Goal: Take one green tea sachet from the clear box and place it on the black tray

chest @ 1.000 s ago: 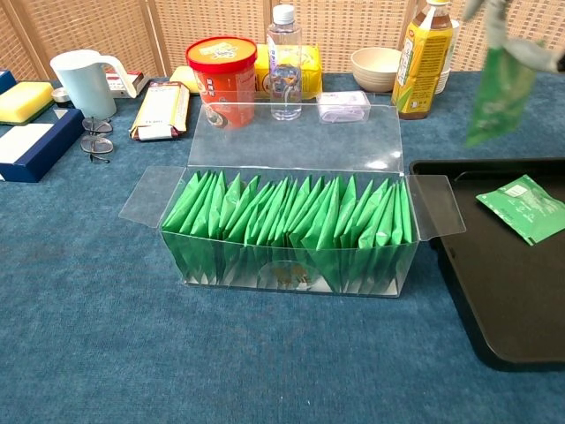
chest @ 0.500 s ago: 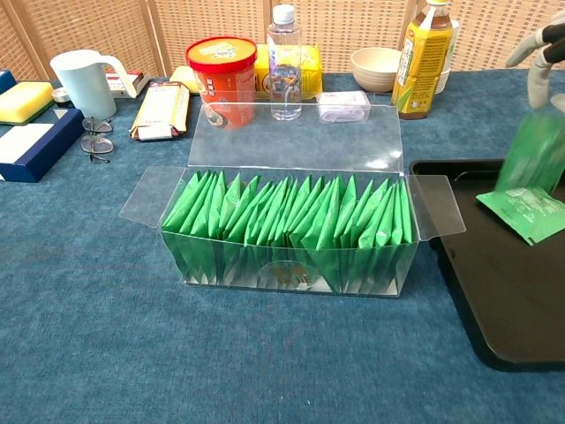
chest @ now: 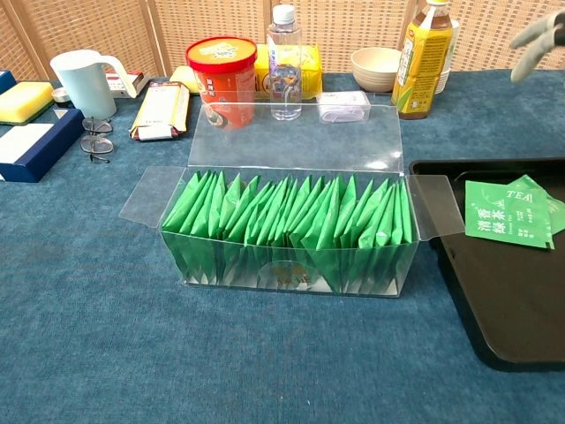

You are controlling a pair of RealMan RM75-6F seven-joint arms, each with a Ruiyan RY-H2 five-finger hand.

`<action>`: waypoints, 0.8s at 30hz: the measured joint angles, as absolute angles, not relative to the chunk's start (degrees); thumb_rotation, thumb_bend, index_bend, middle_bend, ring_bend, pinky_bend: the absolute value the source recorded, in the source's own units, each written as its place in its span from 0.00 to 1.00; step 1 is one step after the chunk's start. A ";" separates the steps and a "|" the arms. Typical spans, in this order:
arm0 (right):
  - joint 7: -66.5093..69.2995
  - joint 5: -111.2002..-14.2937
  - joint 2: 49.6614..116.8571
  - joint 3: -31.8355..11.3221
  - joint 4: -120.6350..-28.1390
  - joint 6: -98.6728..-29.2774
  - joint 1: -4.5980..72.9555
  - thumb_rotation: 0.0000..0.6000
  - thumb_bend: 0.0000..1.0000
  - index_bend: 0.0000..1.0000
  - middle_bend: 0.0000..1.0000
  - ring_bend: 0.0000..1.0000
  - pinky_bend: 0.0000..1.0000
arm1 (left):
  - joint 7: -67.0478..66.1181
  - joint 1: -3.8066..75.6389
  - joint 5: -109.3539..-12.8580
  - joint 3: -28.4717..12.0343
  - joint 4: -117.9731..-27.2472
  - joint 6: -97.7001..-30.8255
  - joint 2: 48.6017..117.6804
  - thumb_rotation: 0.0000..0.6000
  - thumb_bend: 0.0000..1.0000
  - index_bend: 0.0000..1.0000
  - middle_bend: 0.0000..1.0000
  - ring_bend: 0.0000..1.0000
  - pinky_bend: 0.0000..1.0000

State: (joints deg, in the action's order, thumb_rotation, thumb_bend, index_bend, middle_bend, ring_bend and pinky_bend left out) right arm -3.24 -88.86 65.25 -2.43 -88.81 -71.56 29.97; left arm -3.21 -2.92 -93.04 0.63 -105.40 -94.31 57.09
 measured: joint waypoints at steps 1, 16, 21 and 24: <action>-3.00 -88.85 65.01 -2.65 -89.66 -72.45 29.54 1.00 0.67 0.26 0.11 0.06 0.03 | -3.30 -2.96 -92.99 0.68 -105.43 -94.28 57.10 1.00 0.30 0.19 0.18 0.13 0.25; -7.58 -82.85 61.77 -1.79 -102.28 -81.31 18.96 1.00 0.67 0.26 0.11 0.06 0.03 | -4.68 -4.71 -90.85 2.66 -104.23 -93.04 58.35 1.00 0.30 0.19 0.18 0.13 0.25; -8.20 -83.25 62.45 0.11 -102.45 -85.53 14.54 1.00 0.67 0.26 0.12 0.06 0.03 | -5.17 -5.61 -90.74 3.15 -103.52 -93.47 59.53 1.00 0.30 0.19 0.18 0.13 0.25; -8.58 -83.69 63.17 1.32 -102.05 -87.57 11.96 1.00 0.67 0.26 0.12 0.06 0.03 | -5.42 -6.03 -91.10 3.28 -103.39 -94.10 60.10 1.00 0.30 0.19 0.18 0.13 0.25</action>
State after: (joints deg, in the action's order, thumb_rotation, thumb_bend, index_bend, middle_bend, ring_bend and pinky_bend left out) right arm -8.58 -83.69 63.17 1.32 -102.05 -87.57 11.96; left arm -5.42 -6.03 -91.10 3.28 -103.39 -94.10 60.10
